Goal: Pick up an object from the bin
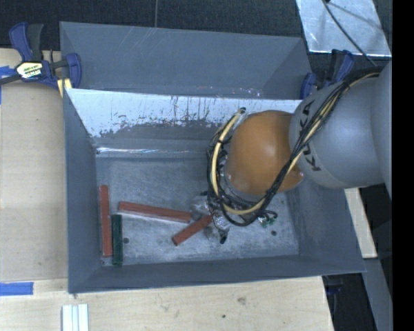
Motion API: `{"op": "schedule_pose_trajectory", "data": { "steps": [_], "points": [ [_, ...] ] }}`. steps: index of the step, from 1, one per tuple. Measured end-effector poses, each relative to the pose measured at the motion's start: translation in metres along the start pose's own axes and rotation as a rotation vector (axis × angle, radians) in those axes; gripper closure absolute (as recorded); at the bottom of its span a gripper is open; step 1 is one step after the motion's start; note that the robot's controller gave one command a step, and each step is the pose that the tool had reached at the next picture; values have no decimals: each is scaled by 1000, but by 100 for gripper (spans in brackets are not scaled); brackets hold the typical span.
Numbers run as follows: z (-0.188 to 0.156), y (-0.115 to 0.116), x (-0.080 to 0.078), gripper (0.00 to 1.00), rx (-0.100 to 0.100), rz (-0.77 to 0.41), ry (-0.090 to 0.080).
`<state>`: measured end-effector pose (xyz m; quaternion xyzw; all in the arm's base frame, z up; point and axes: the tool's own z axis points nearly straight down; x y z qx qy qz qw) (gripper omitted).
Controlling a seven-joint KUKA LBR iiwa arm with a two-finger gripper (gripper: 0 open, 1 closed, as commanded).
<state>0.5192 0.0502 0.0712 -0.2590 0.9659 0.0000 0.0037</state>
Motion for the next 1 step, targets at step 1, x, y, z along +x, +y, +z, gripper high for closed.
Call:
{"op": "schedule_pose_trajectory", "data": {
  "steps": [1],
  "points": [
    [-144, 9, -87, 100, 2, -20, -7]
  ]
}}
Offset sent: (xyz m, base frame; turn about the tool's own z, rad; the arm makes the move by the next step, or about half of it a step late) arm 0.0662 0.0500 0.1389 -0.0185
